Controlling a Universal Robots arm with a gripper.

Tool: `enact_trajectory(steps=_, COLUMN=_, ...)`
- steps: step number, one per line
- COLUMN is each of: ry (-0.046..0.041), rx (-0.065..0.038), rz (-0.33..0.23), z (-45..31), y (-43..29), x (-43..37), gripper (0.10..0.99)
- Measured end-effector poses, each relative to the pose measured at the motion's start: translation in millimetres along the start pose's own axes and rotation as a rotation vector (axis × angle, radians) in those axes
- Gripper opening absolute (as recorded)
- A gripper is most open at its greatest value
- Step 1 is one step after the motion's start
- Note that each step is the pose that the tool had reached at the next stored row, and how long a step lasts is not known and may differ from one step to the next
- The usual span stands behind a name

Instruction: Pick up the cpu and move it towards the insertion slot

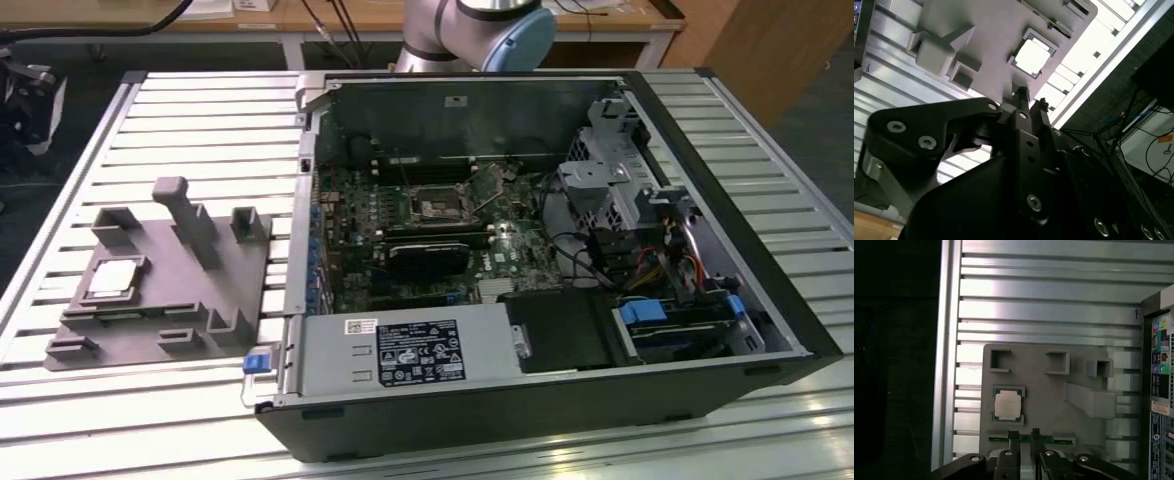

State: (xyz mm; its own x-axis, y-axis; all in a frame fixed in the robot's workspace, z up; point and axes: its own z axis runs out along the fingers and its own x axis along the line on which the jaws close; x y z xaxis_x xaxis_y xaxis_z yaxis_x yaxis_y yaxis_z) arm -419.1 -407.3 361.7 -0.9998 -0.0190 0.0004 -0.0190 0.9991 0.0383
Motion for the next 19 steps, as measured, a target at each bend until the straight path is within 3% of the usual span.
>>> enact_trajectory(steps=1, ry=0.0002, rx=0.0, rz=0.0, z=1.3, y=-0.2, x=0.2, gripper=0.235)
enact_trajectory(steps=2, ry=0.0002, rx=0.0, rz=0.0, z=3.0, y=-0.5, x=0.4, gripper=0.235)
enact_trajectory(steps=6, ry=0.0001, rx=0.0, rz=0.0, z=10.3, y=-1.5, x=1.3, gripper=0.471)
enact_trajectory(steps=7, ry=0.0001, rx=0.0, rz=0.0, z=12.1, y=-1.7, x=1.4, gripper=0.471)
enact_trajectory(steps=9, ry=0.0, rx=0.0, rz=0.0, z=15.7, y=-2.1, x=1.7, gripper=0.584)
enact_trajectory(steps=12, ry=0.0, rx=0.0, rz=0.0, z=21.3, y=-2.5, x=1.9, gripper=0.643)
enact_trajectory(steps=15, ry=0.0001, rx=0.0, rz=0.0, z=26.6, y=-2.9, x=1.9, gripper=0.82)
enact_trajectory(steps=17, ry=0.0001, rx=0.0, rz=0.0, z=30.2, y=-3.3, x=2.1, gripper=0.82)
enact_trajectory(steps=18, ry=0.0002, rx=0.0, rz=0.0, z=32.0, y=-3.4, x=2.1, gripper=0.882)
enact_trajectory(steps=19, ry=0.0001, rx=0.0, rz=0.0, z=33.8, y=-3.5, x=2.2, gripper=0.882)
